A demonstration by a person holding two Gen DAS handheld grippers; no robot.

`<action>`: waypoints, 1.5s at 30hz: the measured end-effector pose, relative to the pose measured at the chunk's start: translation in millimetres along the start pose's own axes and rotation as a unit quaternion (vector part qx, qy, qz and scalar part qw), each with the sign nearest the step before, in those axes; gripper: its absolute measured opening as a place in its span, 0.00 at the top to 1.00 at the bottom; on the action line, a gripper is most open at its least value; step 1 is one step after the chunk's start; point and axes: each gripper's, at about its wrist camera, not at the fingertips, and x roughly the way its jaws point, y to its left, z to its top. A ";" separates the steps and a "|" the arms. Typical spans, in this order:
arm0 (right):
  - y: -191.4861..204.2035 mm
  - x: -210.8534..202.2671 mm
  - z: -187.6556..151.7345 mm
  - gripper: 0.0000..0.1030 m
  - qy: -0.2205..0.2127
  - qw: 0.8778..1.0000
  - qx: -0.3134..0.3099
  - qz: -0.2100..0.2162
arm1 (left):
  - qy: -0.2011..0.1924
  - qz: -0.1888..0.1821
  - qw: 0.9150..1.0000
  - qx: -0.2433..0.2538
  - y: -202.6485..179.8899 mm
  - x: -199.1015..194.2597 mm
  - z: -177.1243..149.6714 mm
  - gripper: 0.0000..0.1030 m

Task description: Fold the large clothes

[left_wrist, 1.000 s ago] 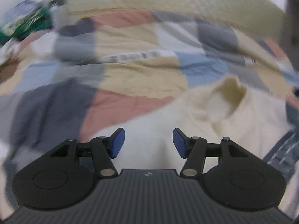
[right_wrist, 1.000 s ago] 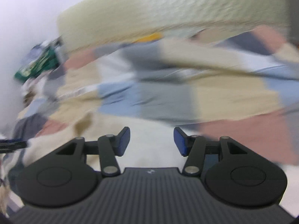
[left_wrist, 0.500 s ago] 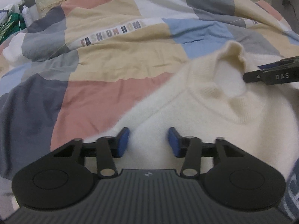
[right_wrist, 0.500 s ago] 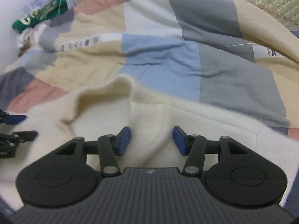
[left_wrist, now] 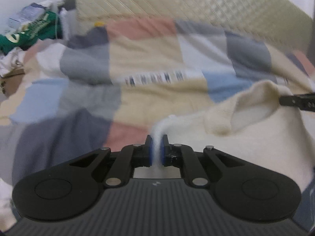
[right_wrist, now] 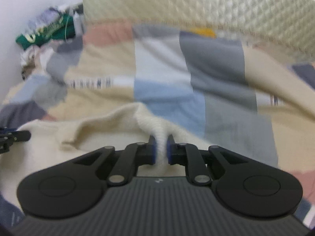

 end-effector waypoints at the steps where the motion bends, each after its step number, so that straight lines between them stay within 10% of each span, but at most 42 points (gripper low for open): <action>1: 1.4 0.8 7.7 0.87 -0.009 1.000 -0.001 -0.003 | -0.008 0.010 1.000 -0.001 0.6 4.1 6.3 0.91; 15: -1.6 120.0 -31.2 0.81 0.004 0.999 0.004 -0.032 | 0.030 0.056 0.998 -0.007 7.1 117.8 -16.9 0.87; 20: -12.1 105.1 -31.5 0.69 -0.002 0.999 0.049 -0.001 | 0.040 0.037 0.998 -0.033 12.1 98.6 -8.4 0.65; 34: 18.2 -108.8 -27.8 0.69 -0.035 0.997 0.038 0.056 | 0.025 0.007 0.998 -0.065 -21.3 -117.4 -19.9 0.64; 45: 38.7 -277.0 -98.1 0.69 -0.064 0.992 0.052 0.091 | 0.038 -0.019 0.995 -0.088 -58.2 -282.0 -131.6 0.64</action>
